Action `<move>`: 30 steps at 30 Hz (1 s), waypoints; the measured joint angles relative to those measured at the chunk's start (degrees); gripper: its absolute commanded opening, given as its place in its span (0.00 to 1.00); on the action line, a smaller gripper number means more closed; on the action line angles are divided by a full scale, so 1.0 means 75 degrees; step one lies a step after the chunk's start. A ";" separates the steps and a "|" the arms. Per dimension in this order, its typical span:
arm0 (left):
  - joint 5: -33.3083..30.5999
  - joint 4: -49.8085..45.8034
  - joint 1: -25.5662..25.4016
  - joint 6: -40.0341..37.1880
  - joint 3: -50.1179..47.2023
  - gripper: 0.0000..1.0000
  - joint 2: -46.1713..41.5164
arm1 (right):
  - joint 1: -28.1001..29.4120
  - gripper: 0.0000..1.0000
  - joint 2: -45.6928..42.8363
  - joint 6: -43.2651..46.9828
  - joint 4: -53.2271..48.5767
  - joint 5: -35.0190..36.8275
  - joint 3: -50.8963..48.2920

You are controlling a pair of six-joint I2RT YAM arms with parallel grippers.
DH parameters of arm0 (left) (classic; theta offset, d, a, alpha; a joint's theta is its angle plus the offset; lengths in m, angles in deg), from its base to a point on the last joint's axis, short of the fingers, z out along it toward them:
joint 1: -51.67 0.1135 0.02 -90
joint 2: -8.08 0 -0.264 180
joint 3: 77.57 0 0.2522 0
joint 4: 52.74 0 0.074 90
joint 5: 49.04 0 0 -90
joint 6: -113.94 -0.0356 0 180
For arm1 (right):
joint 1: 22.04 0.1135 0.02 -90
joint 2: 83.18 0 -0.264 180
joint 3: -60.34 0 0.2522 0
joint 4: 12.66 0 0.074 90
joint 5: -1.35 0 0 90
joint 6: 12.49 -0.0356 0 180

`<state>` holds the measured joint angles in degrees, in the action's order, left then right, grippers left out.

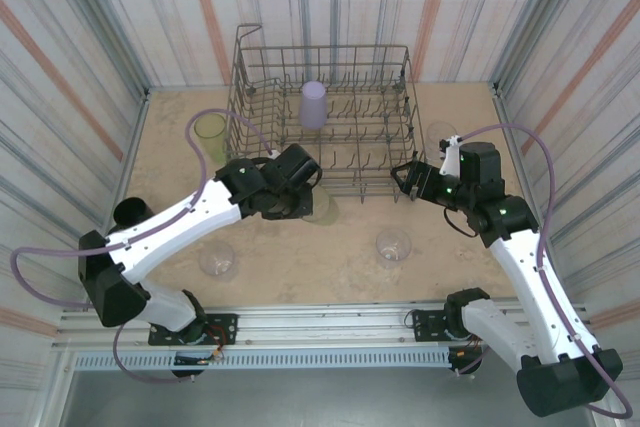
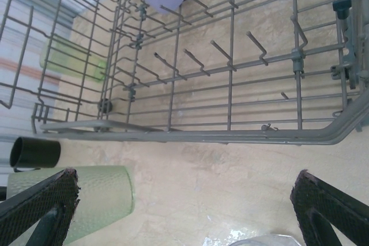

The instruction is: Load the cups into the dish rack

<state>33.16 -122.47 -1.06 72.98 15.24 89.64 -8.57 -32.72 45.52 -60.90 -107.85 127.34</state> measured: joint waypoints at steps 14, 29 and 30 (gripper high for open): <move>0.0137 -0.0778 0.0079 -0.0609 0.1600 0.00 -0.0015 | 0.0061 0.99 0.0213 -0.0140 0.0344 -0.0411 -0.0219; 0.1332 -0.0525 0.1411 -0.1649 0.2734 0.00 0.0294 | 0.0233 0.99 0.0373 -0.0300 0.0455 -0.0484 -0.0187; 0.1475 -0.0472 0.1565 -0.1746 0.2734 0.00 0.0321 | 0.0271 0.99 0.0402 -0.0300 0.0455 -0.0481 -0.0157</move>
<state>44.22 -126.01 10.67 59.89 35.74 92.04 -6.54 -29.71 43.27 -57.49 -111.46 126.16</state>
